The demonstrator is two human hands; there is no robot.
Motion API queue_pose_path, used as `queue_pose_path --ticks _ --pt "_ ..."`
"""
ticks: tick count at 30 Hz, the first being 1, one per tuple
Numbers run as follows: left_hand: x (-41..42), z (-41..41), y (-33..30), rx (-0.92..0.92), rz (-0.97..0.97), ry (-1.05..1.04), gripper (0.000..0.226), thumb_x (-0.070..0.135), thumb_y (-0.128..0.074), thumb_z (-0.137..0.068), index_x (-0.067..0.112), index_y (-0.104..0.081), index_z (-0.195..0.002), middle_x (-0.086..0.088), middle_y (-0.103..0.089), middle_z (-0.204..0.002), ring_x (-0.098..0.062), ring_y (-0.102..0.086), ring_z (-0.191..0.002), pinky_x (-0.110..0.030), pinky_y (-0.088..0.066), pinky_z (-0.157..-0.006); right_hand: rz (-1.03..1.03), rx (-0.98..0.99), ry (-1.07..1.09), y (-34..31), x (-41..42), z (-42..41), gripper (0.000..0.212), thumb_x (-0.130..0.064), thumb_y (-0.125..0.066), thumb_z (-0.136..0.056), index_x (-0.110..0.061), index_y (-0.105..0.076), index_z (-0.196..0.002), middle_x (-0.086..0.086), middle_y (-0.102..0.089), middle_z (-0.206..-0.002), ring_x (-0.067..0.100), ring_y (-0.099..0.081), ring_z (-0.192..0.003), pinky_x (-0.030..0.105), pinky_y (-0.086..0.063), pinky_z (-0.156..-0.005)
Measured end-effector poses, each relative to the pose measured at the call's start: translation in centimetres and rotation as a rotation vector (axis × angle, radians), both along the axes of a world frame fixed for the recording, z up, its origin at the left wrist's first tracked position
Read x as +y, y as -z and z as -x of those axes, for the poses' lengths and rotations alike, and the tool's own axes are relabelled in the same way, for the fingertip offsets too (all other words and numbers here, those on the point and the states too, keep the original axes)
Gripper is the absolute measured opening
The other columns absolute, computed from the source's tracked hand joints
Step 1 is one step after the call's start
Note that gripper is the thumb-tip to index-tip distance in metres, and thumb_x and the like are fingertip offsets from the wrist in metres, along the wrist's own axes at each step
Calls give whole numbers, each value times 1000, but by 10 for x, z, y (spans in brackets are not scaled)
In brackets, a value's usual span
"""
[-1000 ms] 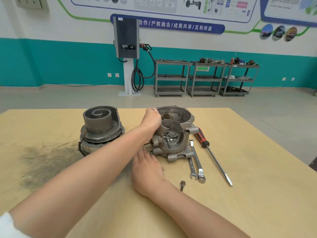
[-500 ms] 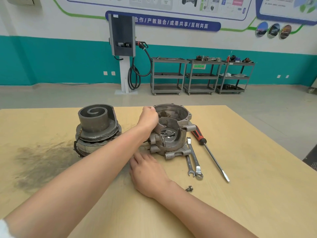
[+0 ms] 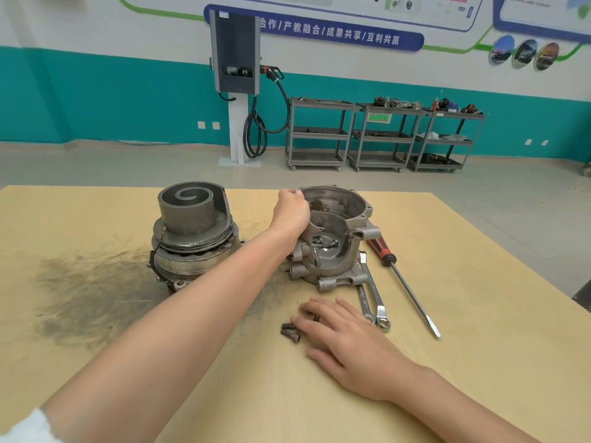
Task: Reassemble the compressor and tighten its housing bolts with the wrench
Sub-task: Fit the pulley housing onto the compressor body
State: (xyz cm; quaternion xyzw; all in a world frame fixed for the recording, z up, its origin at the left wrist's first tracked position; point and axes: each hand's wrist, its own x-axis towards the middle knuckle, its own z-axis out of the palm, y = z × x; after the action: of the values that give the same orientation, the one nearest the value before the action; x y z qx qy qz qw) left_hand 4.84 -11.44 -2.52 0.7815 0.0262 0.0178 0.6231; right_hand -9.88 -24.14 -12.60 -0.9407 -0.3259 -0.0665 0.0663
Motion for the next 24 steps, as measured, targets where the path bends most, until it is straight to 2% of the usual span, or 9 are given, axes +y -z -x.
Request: queue_pose_path --ticks 3,6,8,10,12,15,17,20,24 --pt "-1 0 0 0 15 -4 40 25 -26 -109 2 -42 -138 -11 -58 -105 -9 -42 -69 -27 -29 -55 -132 -49 -13 0 5 -15 32 -33 -47 -100 -23 -61 -128 0 -56 -119 20 -52 -111 35 -43 -97" --pt "-1 -1 1 -31 8 -10 45 21 -26 -108 -9 -42 -138 -14 -58 -93 -14 -38 -62 -31 -28 -53 -163 -156 4 -2 10 -31 21 -29 -61 -95 -18 -70 -109 1 -60 -100 22 -56 -93 33 -46 -78" --pt "-1 0 2 -44 6 -5 45 21 -27 -108 -10 -43 -136 -17 -60 -95 -27 -55 -76 -33 -39 -62 -141 -250 38 -4 15 -37 16 -28 -66 -91 -18 -72 -102 0 -61 -94 22 -58 -88 32 -45 -73" --pt "0 0 3 -46 4 -8 44 22 -27 -108 -10 -43 -135 -29 -58 -126 -40 -58 -107 -36 -43 -77 -144 -347 63 -4 19 -38 14 -28 -68 -90 -17 -71 -99 0 -62 -95 23 -60 -88 35 -48 -72" --pt "0 -1 4 -43 4 -6 45 22 -27 -108 -9 -42 -136 -30 -51 -136 -39 -57 -108 -36 -43 -79 -176 -364 61 -2 21 -32 19 -33 -61 -92 -19 -69 -103 -1 -62 -101 21 -60 -93 37 -47 -78" --pt "1 -2 4 -45 -5 5 45 22 -27 -108 -10 -41 -138 -30 -50 -136 -35 -59 -99 -31 -35 -70 -127 -286 40 0 30 -15 39 -53 -50 -92 -25 -64 -115 -4 -60 -111 18 -57 -102 38 -42 -87" --pt "1 -2 4 -41 0 7 45 22 -26 -108 -9 -40 -139 -30 -50 -137 -31 -59 -90 -32 -42 -72 -93 -250 73 -1 43 -9 44 -58 -47 -90 -27 -63 -117 -4 -59 -114 18 -57 -104 38 -44 -88" --pt "2 -3 5 -20 16 7 46 23 -26 -108 -9 -39 -140 -31 -49 -139 -43 -49 -125 -44 -40 -103 -127 -224 131 -4 58 -11 33 -40 -50 -89 -25 -67 -113 0 -60 -114 22 -58 -108 40 -44 -88" --pt "3 -2 4 -30 -2 13 47 22 -27 -108 -11 -39 -140 -29 -60 -120 -41 -58 -111 -43 -45 -93 -91 -258 155 -2 56 -15 24 -25 -62 -84 -29 -72 -105 -3 -62 -112 21 -59 -106 37 -45 -82"
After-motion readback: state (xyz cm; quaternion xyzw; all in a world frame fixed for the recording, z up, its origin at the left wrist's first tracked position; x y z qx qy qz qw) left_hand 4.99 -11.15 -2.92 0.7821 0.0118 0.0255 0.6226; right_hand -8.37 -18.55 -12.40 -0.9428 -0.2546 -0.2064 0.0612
